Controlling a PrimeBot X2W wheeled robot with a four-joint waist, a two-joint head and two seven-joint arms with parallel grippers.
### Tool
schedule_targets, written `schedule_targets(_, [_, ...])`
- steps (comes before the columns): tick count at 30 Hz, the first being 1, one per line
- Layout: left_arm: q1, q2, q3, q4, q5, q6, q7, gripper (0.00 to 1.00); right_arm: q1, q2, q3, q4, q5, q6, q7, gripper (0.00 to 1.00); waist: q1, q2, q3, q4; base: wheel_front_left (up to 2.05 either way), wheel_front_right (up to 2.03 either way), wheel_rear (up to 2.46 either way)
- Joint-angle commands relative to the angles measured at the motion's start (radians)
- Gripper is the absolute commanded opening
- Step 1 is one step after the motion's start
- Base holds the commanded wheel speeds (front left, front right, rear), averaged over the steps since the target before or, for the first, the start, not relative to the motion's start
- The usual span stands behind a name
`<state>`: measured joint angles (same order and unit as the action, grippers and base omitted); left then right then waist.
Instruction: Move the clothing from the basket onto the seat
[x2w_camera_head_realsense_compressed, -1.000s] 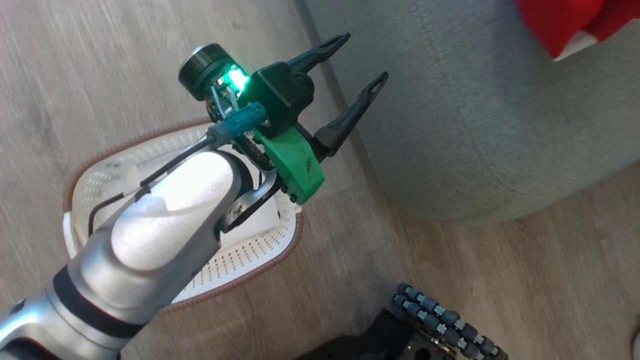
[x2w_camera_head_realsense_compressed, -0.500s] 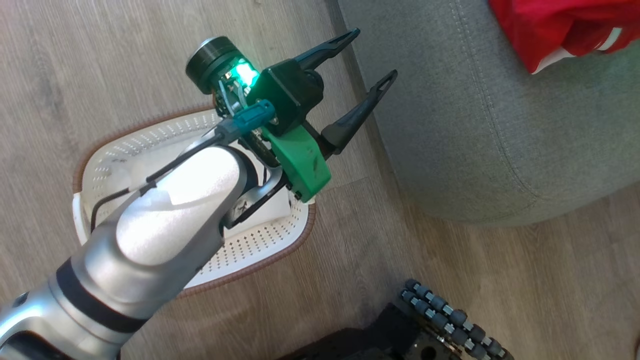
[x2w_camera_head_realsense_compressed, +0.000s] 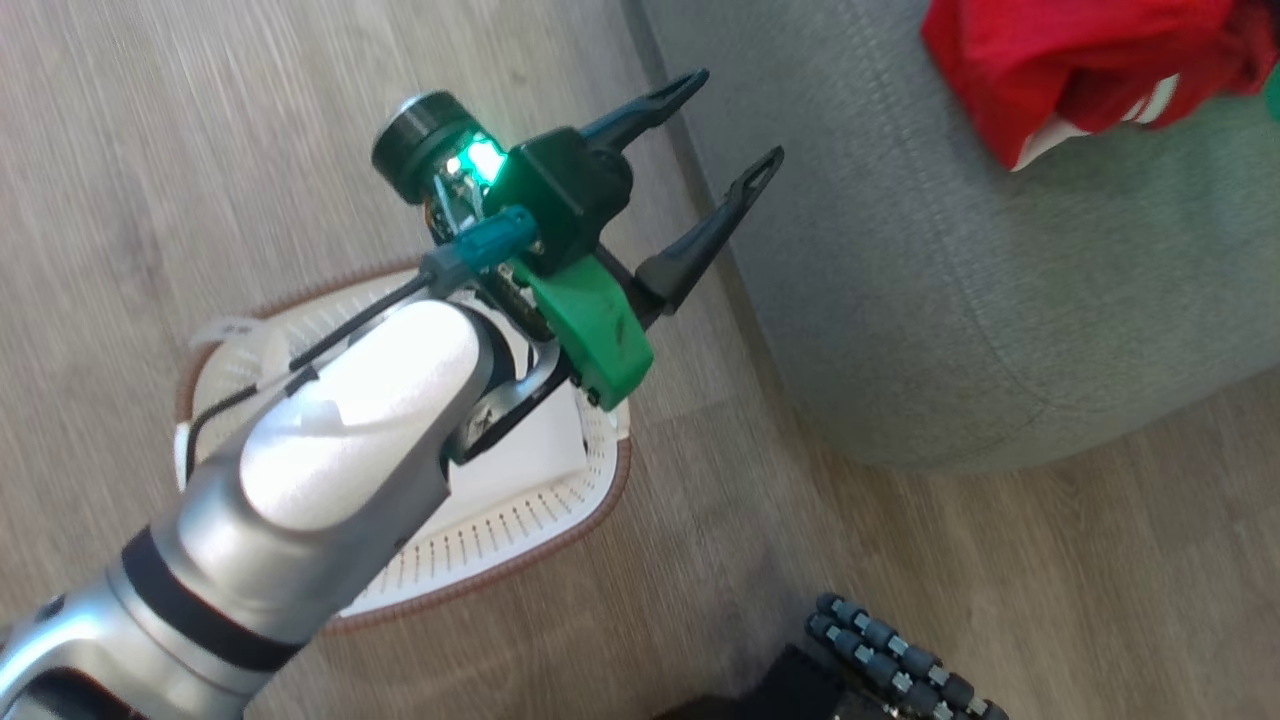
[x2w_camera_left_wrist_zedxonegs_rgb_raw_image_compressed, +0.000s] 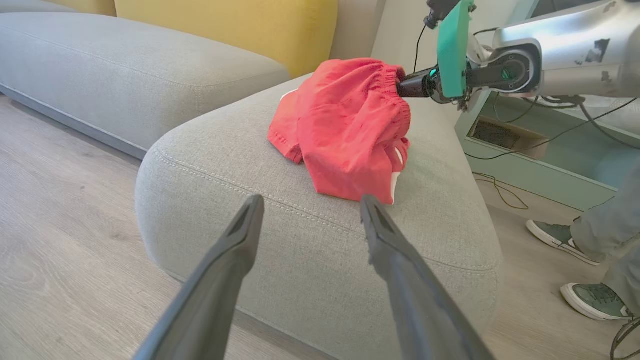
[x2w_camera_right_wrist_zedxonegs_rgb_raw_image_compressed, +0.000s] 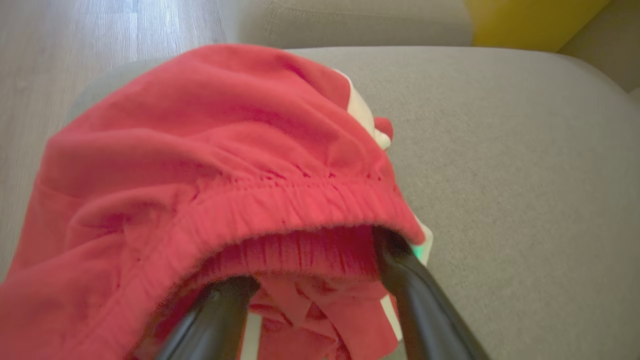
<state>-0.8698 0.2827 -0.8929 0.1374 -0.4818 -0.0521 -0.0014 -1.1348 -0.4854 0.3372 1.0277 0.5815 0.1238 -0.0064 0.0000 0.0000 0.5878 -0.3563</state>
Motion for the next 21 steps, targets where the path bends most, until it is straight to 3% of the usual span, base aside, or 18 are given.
schedule_targets(1, [0.007,0.002,0.03,-0.027,-0.006,0.006,-0.013,1.0,0.037,-0.043,0.024,-0.017,0.02,0.007,0.027,1.0,0.0,0.0,-0.038,-0.009,0.0,0.0,0.0])
schedule_targets(10, [0.078,0.003,0.048,0.0,-0.045,0.033,-0.071,1.0,0.138,-0.121,0.156,-0.136,0.138,0.007,0.092,1.0,0.0,0.0,-0.197,-0.021,0.0,0.0,0.0])
schedule_targets(21, [0.142,0.008,0.074,0.01,-0.081,0.067,-0.12,1.0,0.229,-0.237,0.198,-0.314,0.181,0.007,0.002,1.0,0.0,0.0,-0.334,0.011,0.0,0.0,0.0])
